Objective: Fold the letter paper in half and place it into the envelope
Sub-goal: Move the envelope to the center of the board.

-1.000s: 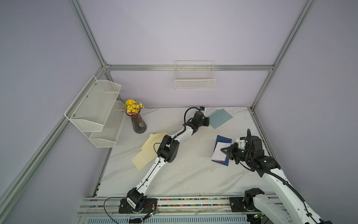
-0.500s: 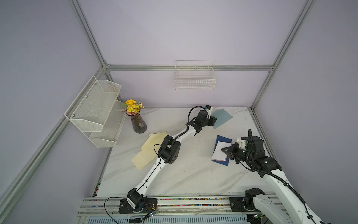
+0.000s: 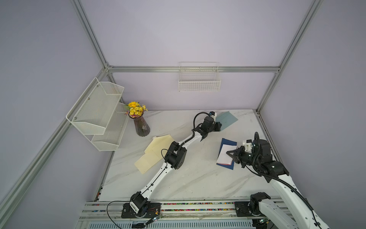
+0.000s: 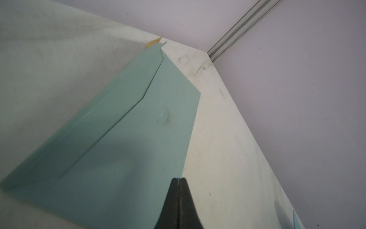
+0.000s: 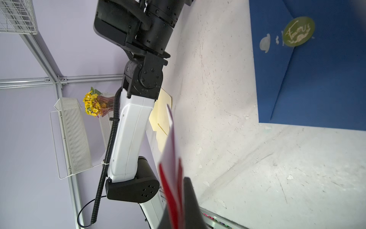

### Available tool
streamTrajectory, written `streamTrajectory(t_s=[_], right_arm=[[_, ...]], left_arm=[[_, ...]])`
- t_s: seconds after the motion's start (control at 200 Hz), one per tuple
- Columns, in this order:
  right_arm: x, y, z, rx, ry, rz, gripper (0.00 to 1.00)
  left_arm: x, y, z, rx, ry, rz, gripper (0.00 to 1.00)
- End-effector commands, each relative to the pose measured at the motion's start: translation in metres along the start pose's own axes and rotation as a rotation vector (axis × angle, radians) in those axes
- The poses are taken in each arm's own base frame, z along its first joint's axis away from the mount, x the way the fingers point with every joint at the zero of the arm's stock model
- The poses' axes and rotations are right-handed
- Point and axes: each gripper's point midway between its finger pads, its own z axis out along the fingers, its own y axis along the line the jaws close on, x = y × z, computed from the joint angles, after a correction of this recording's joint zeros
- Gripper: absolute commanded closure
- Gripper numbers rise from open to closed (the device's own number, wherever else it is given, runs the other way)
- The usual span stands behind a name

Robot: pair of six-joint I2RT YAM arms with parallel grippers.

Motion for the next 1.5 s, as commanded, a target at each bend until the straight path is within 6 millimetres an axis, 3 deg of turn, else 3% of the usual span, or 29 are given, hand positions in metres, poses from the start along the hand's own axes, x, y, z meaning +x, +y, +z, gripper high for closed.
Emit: streamTrajectory(t_s=[0.0,0.205,0.52,0.78,0.9,1.175,1.35,1.495], right_arm=[[0.000,0.004,-0.006,-0.010,-0.005,-0.008,1.00],[-0.001,0.006,-0.008,-0.017,-0.010,-0.010,1.00],[-0.003,0.009,-0.012,-0.025,-0.031,0.000,1.00],[-0.009,0.011,-0.013,-0.018,-0.060,-0.022,1.00],[-0.019,0.015,-0.004,0.009,-0.056,-0.055,1.00],[-0.038,0.024,0.013,0.018,-0.064,-0.114,1.00],[-0.042,0.019,0.021,0.030,-0.060,-0.124,1.00],[-0.048,0.024,0.027,0.005,-0.063,-0.143,1.00]], left_arm=[[-0.021,-0.005,-0.007,-0.014,-0.034,-0.028,1.00],[-0.015,0.011,-0.013,-0.103,0.013,-0.045,1.00],[0.010,0.032,-0.031,-0.253,0.157,-0.011,1.00],[0.017,0.031,-0.053,-0.304,0.262,0.085,1.00],[0.015,0.037,-0.071,-0.363,0.301,0.140,1.00],[0.031,0.061,-0.117,-0.472,0.424,0.160,1.00],[0.036,0.064,-0.156,-0.511,0.478,0.164,1.00],[0.056,0.060,-0.191,-0.517,0.542,0.147,1.00]])
